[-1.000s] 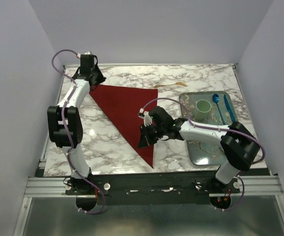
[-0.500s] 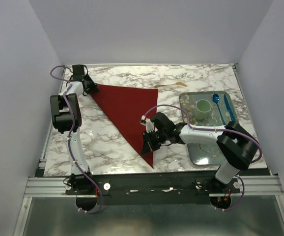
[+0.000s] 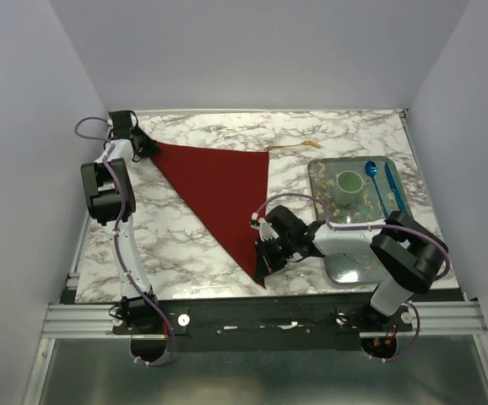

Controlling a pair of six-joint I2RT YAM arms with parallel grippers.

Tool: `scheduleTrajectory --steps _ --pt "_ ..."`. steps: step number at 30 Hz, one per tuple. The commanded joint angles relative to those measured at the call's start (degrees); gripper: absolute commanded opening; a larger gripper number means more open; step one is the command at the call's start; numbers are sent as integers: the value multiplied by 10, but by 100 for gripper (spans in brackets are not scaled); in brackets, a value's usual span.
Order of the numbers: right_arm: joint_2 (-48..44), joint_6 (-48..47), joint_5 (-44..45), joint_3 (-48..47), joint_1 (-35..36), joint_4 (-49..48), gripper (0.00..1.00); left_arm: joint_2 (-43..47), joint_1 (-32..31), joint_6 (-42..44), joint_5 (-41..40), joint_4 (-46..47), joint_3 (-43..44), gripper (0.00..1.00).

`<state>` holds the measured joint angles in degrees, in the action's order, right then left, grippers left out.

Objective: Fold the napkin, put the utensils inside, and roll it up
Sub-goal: Fold the napkin

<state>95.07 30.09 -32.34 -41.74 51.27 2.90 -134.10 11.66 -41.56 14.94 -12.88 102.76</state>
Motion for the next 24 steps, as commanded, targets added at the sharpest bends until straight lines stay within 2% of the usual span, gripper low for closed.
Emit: scheduleTrajectory --steps 1,7,11,17,24 --pt "-44 0 -4 -37 5 22 8 -20 11 19 27 -10 37 16" --pt "9 -8 6 -120 6 45 8 -13 33 11 43 -19 67 22" --pt "41 -2 28 -100 6 45 6 -27 45 -4 51 -5 61 23" --pt "14 8 37 -18 6 31 6 -83 50 -9 48 -32 96 23" --pt "-62 2 52 -35 7 62 6 -101 53 19 35 -79 172 24"
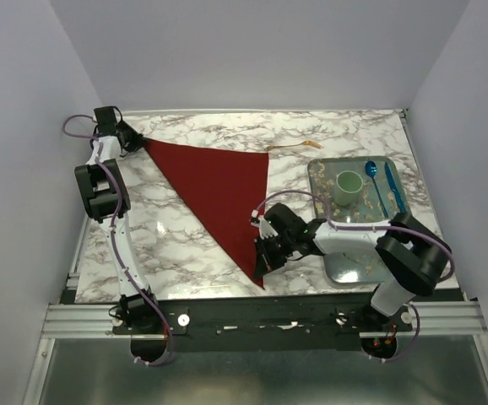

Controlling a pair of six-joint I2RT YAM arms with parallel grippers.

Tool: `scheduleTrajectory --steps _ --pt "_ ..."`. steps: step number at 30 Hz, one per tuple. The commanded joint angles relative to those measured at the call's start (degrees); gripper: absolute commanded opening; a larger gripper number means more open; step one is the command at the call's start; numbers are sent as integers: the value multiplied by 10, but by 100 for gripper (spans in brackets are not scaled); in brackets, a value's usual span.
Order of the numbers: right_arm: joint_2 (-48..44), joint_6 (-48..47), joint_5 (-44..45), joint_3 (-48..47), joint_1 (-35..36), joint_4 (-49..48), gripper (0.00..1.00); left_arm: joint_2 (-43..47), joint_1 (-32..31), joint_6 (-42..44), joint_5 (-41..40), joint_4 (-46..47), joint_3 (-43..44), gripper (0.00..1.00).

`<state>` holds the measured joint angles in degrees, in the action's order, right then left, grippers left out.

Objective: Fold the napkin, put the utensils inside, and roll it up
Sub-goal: Fold the napkin

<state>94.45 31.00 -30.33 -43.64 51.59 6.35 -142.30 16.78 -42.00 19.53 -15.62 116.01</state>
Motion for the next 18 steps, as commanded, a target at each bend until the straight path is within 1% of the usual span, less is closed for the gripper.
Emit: scheduleTrajectory --steps 1,4,7,9,10,11,12,13,14,15,16,17,18 --pt "-61 -7 37 -21 4 38 6 -13 2 24 -10 -53 44 25" --pt "-58 -10 48 -31 4 39 7 9 -2 21 -5 -55 46 26" --pt "-10 -16 40 -36 3 34 6 42 -15 21 -5 -57 25 27" --pt "14 -8 31 -28 3 20 6 68 -21 17 -11 -57 -18 27" --pt "15 -4 29 -23 4 11 6 103 -30 16 -13 -53 -39 27" --pt "16 -1 28 -10 3 8 6 123 -35 10 -19 -42 -93 27" --pt "9 1 32 -5 4 7 6 145 -41 3 -25 -30 -129 27" --pt "4 2 36 2 4 8 6 191 -53 -4 -30 -15 -166 27" --pt "-1 1 38 7 4 9 6 214 -60 -9 -32 20 -239 27" --pt "-8 -1 39 16 4 10 6 235 -66 -24 -37 32 -274 27" --pt "-16 -1 43 17 4 15 6 276 -70 -35 -46 41 -304 27" --pt "-17 -3 45 15 4 19 7 297 -83 -52 -46 80 -374 27" --pt "-18 -5 44 2 4 23 7 317 -89 -80 -42 108 -408 27"
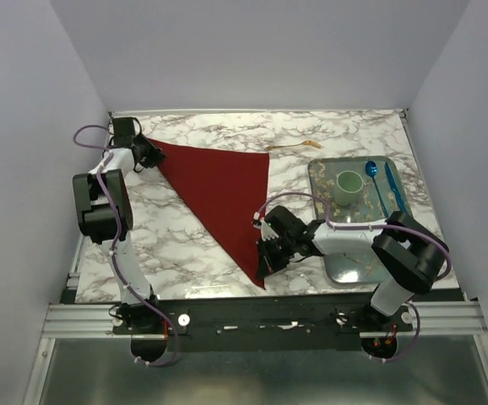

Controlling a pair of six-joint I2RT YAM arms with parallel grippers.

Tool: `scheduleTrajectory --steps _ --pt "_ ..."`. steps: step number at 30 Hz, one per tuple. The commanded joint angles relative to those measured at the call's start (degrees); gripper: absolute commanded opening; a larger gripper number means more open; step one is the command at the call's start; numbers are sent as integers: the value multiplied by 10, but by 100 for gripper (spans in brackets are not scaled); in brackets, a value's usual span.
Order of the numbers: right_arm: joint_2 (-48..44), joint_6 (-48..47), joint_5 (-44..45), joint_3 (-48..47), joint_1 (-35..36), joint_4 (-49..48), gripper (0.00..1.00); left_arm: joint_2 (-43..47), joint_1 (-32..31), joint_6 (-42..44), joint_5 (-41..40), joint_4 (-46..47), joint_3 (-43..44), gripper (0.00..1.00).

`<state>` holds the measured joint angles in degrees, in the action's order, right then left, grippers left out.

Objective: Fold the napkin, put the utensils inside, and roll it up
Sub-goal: Fold the napkin

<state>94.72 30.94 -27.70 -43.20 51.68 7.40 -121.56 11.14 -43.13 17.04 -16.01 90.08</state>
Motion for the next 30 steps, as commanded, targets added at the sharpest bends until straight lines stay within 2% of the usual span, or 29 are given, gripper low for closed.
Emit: scheduleTrajectory --steps 1,5,14,18,22,26,30 --pt "-22 -6 19 -7 4 21 7 135 -42 -79 -14 134 -176 27" --pt "-33 -4 12 -2 4 10 7 132 -70 -77 -3 141 -206 27" --pt "-39 11 6 80 12 -39 7 83 -70 -53 -22 104 -171 27" --pt "-55 -6 33 58 13 6 7 68 -70 -19 -53 56 -137 27" --pt "-107 -9 29 24 13 36 7 110 -71 -25 -52 79 -169 27" --pt "-89 -8 4 12 14 32 7 108 -69 -21 -51 73 -161 27" --pt "-77 -5 1 47 14 17 7 91 -64 -28 -45 77 -148 27"
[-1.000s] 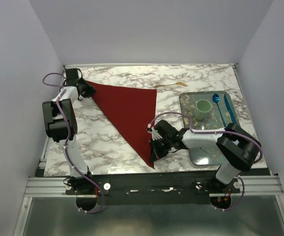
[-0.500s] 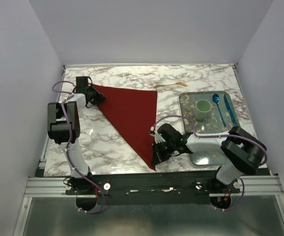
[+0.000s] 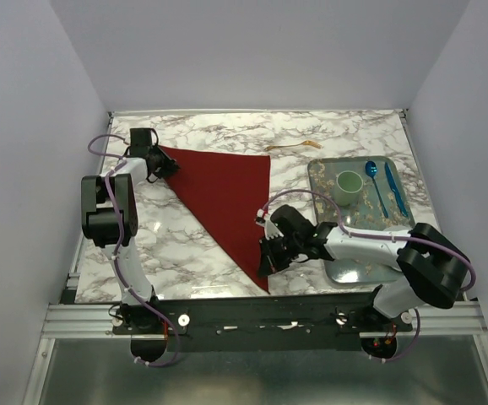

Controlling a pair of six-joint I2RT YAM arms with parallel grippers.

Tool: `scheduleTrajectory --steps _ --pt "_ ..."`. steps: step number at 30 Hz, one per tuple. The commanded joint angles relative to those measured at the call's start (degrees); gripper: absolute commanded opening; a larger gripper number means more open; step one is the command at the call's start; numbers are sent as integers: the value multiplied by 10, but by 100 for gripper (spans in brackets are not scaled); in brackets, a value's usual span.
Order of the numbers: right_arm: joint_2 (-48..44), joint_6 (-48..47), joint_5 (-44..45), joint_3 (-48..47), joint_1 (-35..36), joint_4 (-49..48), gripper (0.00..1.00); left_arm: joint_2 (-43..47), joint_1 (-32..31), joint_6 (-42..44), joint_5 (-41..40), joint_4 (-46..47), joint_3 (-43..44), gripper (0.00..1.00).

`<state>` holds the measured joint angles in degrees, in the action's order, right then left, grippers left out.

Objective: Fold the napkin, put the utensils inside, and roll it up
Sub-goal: Fold the napkin

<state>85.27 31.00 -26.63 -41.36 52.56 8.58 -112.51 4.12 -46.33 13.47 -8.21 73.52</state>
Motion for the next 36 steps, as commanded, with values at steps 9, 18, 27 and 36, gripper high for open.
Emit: scheduleTrajectory --steps 9,18,27,36 --pt "19 -7 7 53 11 -2 7 -77 51 -10 -10 -26 122 27" --pt "-30 -4 8 12 11 42 7 -150 96 2 -3 -62 244 27" --pt "10 2 16 13 13 22 7 -253 111 -5 -11 -104 353 27" --pt "64 2 20 33 31 -6 7 -264 160 -3 -28 -108 360 27"
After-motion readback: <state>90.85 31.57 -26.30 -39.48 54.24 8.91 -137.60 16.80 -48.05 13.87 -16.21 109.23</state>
